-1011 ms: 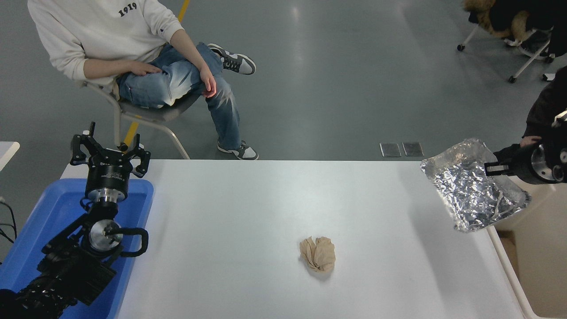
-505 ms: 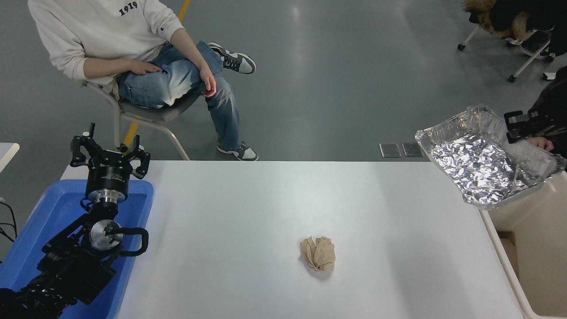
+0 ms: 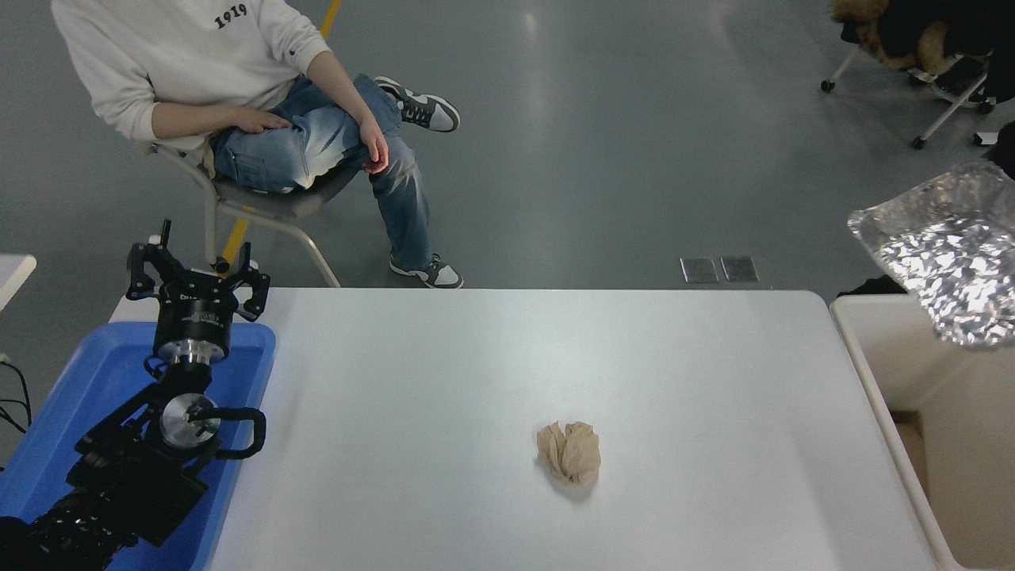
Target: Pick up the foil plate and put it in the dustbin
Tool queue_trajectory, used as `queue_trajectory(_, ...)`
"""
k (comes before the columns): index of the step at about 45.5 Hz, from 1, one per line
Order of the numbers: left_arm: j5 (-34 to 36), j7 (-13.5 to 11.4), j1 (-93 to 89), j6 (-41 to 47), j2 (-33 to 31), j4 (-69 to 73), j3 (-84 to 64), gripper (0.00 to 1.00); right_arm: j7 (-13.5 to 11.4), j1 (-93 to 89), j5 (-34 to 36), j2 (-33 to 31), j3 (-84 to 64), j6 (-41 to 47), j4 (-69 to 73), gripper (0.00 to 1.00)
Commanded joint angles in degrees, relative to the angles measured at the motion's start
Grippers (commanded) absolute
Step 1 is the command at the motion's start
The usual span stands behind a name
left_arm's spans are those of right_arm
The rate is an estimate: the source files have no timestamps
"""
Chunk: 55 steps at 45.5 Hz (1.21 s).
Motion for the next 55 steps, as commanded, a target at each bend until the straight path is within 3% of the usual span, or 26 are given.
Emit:
queue_trajectory(1,0.0,0.0,0.0,0.0,0.0,0.0,0.0,0.99,1.8,-28.4,3.2,-5.0,9.5,-12.2,-19.2,0.0)
queue_trajectory(6,0.0,0.0,0.0,0.0,0.0,0.0,-0.1,0.99,1.1,-41.6,8.1,-3.5,20.8,-12.7,-23.8,0.0)
queue_trajectory(18,-0.1,0.0,0.0,0.1,0.0,0.1,-0.1,0.99,-1.7,-63.4,10.5,5.7,44.4,-16.8,-29.9,0.0)
queue_trajectory(24,-0.1,-0.1,0.0,0.1,0.0,0.1,-0.1,0.99,-4.0,-66.6,10.6,8.4,48.0,-17.8,-30.0,0.0)
queue_trajectory(38,-0.1,-0.1,-0.1,0.1,0.0,0.1,-0.1,0.99,-4.8,-69.3,10.7,10.8,50.7,-19.3,-30.7,0.0)
queue_trajectory(39,-0.1,-0.1,0.0,0.1,0.0,0.1,-0.1,0.99,-4.8,-69.3,10.7,10.9,50.7,-19.1,-30.6,0.13)
queue_trajectory(40,-0.1,-0.1,0.0,0.1,0.0,0.1,-0.1,0.99,-4.8,-69.4,10.7,10.9,50.7,-18.6,-30.6,0.4)
queue_trajectory(41,-0.1,-0.1,-0.1,0.1,0.0,0.0,-0.1,0.99,-5.0,-69.3,10.7,10.9,50.8,-18.6,-30.6,0.86)
queue_trajectory(42,-0.1,-0.1,-0.1,0.1,0.0,0.1,-0.1,0.99,-5.1,-69.3,10.7,11.0,50.8,-18.6,-30.5,1.0)
queue_trajectory(55,-0.1,-0.1,-0.1,0.1,0.0,0.1,-0.1,0.99,-5.3,-68.6,10.7,10.9,50.7,-18.4,-30.3,1.0)
